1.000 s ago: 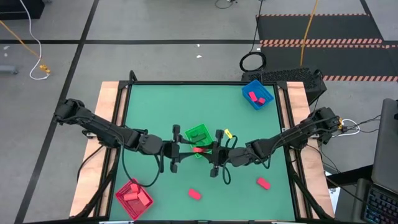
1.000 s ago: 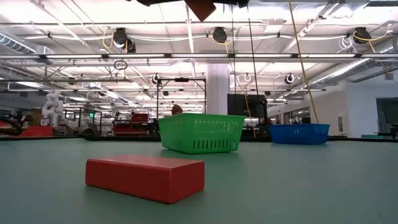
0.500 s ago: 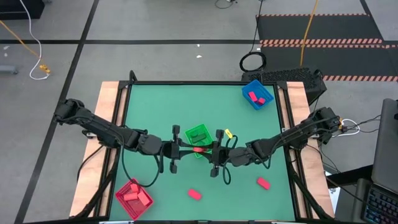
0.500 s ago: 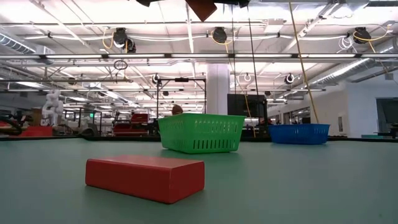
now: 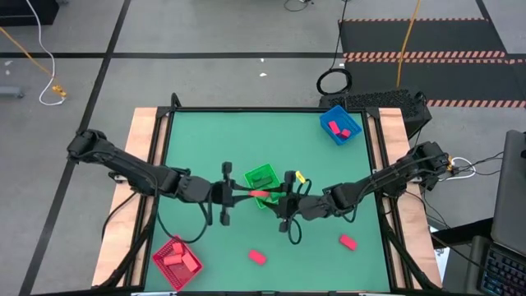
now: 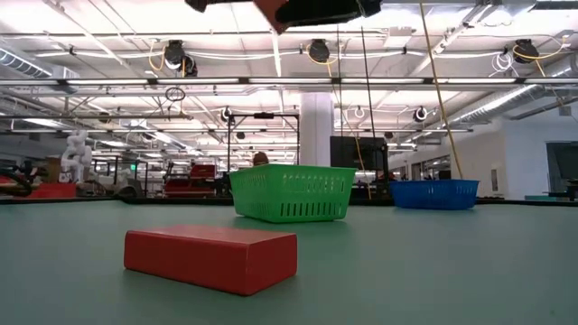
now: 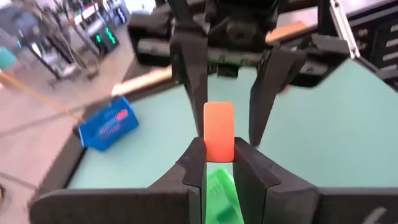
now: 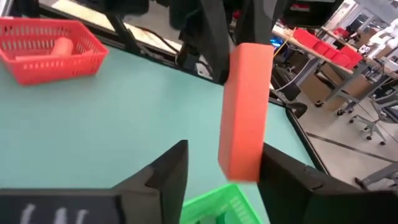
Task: Sort & place blocks by color
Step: Put the pink block into the red bin, then put the light pink block into the blue bin
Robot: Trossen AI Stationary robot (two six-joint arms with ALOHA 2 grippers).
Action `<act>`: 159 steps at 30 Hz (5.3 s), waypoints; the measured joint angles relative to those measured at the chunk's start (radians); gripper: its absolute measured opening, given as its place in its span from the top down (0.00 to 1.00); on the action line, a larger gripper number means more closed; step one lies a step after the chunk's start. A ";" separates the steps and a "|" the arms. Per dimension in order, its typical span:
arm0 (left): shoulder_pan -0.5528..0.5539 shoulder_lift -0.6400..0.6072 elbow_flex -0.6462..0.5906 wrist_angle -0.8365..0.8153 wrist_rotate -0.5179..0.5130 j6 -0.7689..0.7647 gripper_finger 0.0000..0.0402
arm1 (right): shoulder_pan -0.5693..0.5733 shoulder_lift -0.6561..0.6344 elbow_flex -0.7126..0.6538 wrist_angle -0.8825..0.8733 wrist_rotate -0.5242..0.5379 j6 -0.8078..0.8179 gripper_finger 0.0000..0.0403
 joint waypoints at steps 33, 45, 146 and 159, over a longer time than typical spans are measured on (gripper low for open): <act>-0.756 -0.086 0.000 -0.847 0.218 -1.635 0.88 | 0.000 0.000 0.000 -0.080 0.002 -0.097 0.47; -0.770 -0.085 0.000 -0.766 0.263 -1.679 0.42 | 0.000 0.000 0.000 -0.018 0.086 -0.049 0.47; 0.086 -0.048 0.000 0.009 0.176 -0.145 0.64 | 0.408 0.027 -0.158 -0.999 -0.656 1.568 0.58; 0.086 -0.048 0.000 0.002 0.176 -0.153 0.64 | 0.403 0.000 -0.154 -1.011 -0.580 1.566 0.70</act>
